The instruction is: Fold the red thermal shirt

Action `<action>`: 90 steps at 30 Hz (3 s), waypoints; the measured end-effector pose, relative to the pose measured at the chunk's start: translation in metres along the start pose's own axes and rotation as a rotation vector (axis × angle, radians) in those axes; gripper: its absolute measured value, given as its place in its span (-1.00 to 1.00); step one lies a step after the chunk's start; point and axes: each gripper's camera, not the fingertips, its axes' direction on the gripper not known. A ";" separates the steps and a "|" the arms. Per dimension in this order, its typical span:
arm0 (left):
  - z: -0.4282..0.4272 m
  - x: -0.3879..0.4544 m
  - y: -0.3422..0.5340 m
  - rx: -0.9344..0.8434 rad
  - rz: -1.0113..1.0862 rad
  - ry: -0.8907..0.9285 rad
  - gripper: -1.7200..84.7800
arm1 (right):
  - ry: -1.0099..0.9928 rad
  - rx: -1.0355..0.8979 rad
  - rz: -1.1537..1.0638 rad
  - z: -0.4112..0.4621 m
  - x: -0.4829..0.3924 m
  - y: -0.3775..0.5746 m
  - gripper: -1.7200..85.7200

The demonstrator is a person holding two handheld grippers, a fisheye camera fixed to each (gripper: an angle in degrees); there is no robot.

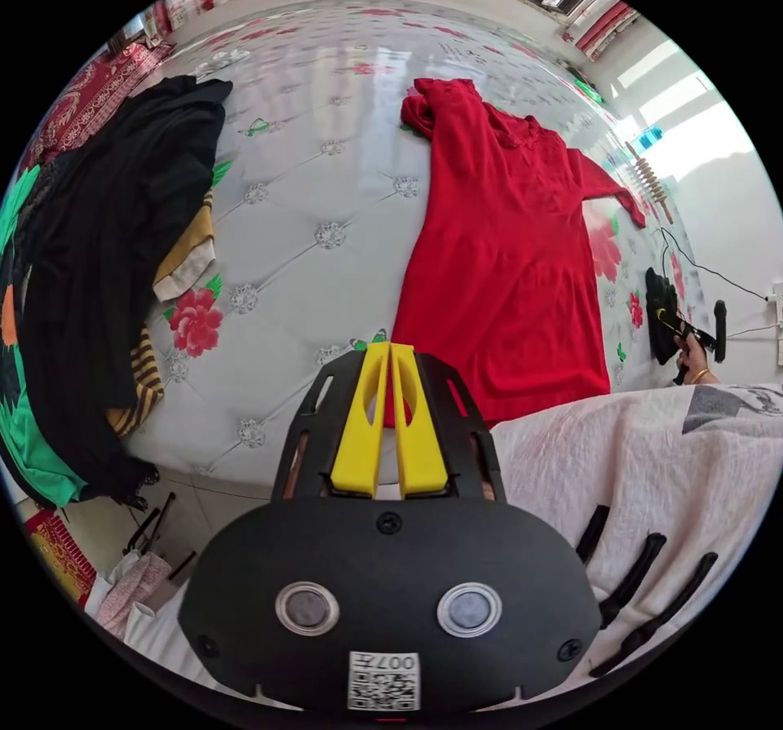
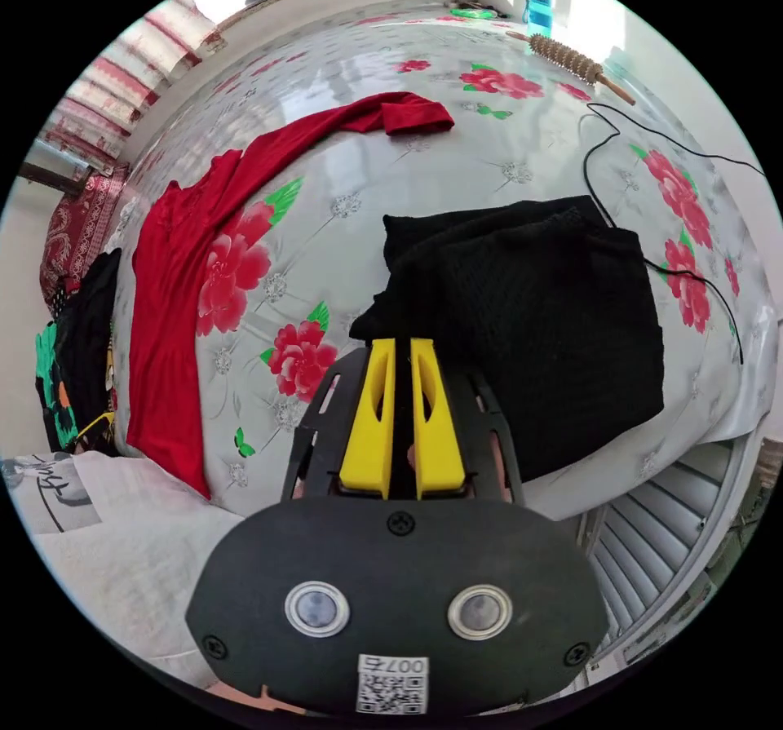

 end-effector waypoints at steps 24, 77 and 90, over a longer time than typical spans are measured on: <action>0.037 0.016 -0.152 0.067 -0.041 -0.075 -0.98 | -0.002 -0.002 -0.177 -0.036 0.012 -0.211 -0.90; 0.126 0.041 -0.138 -0.028 -0.018 0.038 -0.98 | -0.008 0.079 -0.214 -0.060 0.038 0.012 -0.84; 0.128 0.005 -0.159 -0.007 -0.084 0.021 -0.98 | 0.289 -0.170 -0.046 0.023 0.115 0.001 -0.87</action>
